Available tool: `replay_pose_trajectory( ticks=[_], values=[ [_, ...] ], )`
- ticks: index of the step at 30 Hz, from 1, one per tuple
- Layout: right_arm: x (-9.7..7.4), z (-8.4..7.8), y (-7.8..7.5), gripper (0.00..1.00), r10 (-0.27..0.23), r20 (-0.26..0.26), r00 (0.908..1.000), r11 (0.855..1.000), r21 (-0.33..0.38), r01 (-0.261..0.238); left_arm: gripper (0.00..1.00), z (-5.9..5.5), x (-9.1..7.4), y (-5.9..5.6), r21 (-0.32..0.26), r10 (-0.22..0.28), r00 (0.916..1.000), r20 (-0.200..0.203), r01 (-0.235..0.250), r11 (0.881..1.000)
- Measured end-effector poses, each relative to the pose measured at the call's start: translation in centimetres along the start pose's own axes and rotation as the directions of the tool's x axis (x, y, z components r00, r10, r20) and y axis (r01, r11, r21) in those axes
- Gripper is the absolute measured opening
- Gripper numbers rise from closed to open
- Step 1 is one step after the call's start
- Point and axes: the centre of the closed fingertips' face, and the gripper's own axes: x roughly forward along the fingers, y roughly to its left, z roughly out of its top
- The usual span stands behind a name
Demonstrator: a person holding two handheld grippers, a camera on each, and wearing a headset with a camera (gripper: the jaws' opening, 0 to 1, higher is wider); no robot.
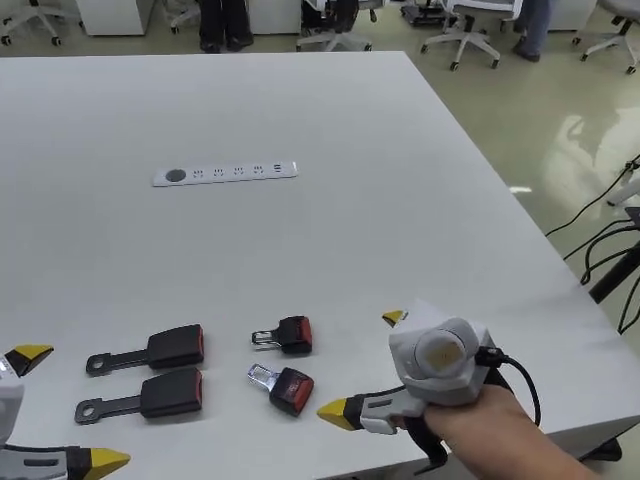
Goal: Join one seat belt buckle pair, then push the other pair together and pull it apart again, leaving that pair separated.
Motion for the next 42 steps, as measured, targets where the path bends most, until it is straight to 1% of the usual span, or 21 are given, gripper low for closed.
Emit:
replay_pose_trajectory(
  ticks=[3,6,9,13,26,31,35,38,42],
  values=[
    [0.1,0.1,0.1,0.95,-0.002,0.001,1.0000,1.000,-0.015,0.002,1.00,-0.1,-0.1,0.0,0.005,0.002,1.0000,-0.003,-0.002,1.000],
    [0.2,0.3,0.1,0.96,0.000,0.002,1.0000,1.000,-0.017,0.000,1.00,-0.2,-0.1,0.2,-0.011,0.008,1.0000,0.001,-0.008,1.000],
    [0.4,0.6,0.3,0.96,0.001,0.001,1.0000,0.999,-0.033,-0.001,1.00,-0.9,-0.1,0.2,-0.021,0.008,1.0000,-0.004,-0.008,1.000],
    [0.6,0.7,0.2,0.97,0.000,0.000,1.0000,0.999,-0.039,0.000,1.00,-1.1,-0.1,0.2,-0.029,0.009,0.9999,-0.006,-0.009,1.000],
    [0.6,0.5,0.5,0.97,0.000,-0.002,1.0000,0.999,-0.038,0.000,1.00,-1.2,-0.1,0.3,-0.033,0.010,0.9999,-0.006,-0.010,0.999],
    [0.6,0.4,0.5,0.95,-0.005,0.001,1.0000,0.999,-0.035,0.005,1.00,-1.4,-0.1,0.4,-0.034,0.009,0.9999,-0.006,-0.009,0.999],
    [0.6,0.4,0.6,0.96,-0.007,0.001,1.0000,0.999,-0.035,0.007,1.00,-1.8,-0.1,0.3,-0.038,0.007,0.9999,-0.009,-0.007,0.999],
    [0.5,0.5,0.6,0.96,-0.012,0.003,0.9999,0.999,-0.040,0.012,1.00,-1.6,-0.2,0.1,-0.039,0.001,1.0000,-0.006,-0.002,0.999],
    [0.6,0.5,0.7,0.96,-0.007,0.000,1.0000,0.999,-0.047,0.007,1.00,-1.8,-0.3,0.3,-0.042,0.006,1.0000,-0.004,-0.007,0.999]
  ],
)
